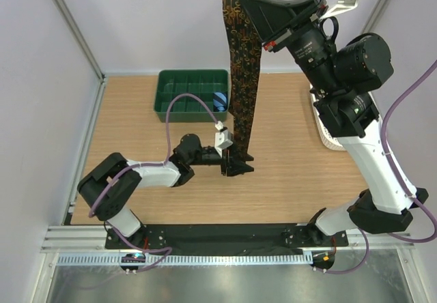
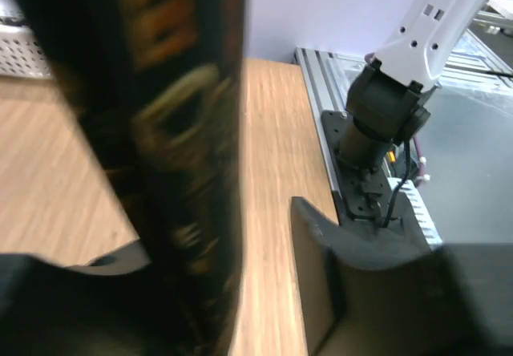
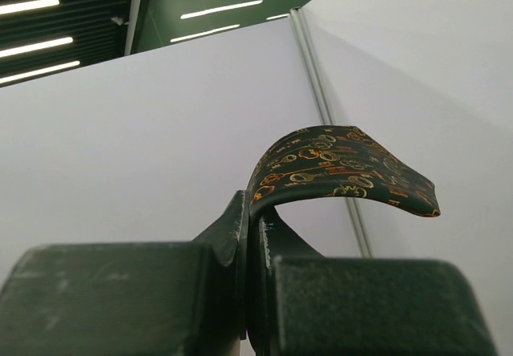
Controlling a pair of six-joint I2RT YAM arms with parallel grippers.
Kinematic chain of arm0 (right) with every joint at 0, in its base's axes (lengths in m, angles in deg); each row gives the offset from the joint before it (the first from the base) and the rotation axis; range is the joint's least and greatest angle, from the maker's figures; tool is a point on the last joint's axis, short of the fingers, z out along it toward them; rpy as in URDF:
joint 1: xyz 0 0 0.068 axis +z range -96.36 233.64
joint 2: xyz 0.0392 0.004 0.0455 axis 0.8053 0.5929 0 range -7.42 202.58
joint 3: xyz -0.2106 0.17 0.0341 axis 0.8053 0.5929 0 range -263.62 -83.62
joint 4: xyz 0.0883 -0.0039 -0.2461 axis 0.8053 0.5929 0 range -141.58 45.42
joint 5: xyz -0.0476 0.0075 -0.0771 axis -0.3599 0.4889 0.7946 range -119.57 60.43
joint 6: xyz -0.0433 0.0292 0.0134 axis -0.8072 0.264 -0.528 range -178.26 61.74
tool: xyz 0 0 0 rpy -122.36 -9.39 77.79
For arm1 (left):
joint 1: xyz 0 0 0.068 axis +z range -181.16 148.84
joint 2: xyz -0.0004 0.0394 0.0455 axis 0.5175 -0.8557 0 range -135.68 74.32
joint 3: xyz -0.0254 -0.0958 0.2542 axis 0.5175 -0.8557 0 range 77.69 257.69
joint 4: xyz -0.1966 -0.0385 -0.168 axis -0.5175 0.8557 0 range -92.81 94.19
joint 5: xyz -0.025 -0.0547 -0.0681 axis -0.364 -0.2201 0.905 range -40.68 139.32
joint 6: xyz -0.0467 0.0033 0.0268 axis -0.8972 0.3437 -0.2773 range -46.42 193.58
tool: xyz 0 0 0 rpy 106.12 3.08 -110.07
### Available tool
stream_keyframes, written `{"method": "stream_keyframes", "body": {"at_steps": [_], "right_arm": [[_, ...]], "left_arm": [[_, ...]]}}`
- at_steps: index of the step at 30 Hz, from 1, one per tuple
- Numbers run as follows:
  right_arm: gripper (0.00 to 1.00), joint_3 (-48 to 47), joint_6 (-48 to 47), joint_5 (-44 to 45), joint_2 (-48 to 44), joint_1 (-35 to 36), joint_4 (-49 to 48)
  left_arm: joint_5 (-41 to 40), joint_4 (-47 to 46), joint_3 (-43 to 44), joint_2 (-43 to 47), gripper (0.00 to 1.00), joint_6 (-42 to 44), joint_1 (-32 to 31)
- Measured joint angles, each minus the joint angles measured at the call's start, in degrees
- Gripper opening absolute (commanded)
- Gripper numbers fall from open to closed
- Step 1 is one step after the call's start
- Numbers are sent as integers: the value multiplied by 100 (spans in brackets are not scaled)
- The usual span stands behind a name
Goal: Roll the ties
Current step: Flatten the tie
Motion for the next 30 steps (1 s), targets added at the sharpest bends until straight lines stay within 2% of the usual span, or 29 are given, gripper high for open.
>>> {"method": "stream_keyframes", "body": {"at_steps": [16, 19, 20, 22, 23, 27, 30], "right_arm": [[1, 177, -949, 769, -103, 0, 13], [1, 177, -1012, 802, -103, 0, 22], [1, 177, -1025, 809, -103, 0, 22], [1, 177, -1084, 839, -103, 0, 28], [1, 177, -1147, 866, -103, 0, 42], [1, 214, -1519, 1167, -114, -4, 144], [1, 315, -1860, 1515, -129, -120, 299]], "left_arm": [[-142, -199, -811, 68, 61, -166, -48], [-199, -212, -999, 251, 41, -188, -48], [-205, -240, -1027, 282, 19, -219, -48], [-229, -262, -1032, 293, 3, -280, -48], [-236, -245, -1029, 295, 0, -328, -48], [-205, 116, -997, 396, 1, -726, -48], [-214, 892, -918, 774, 0, -1117, -52]]}}
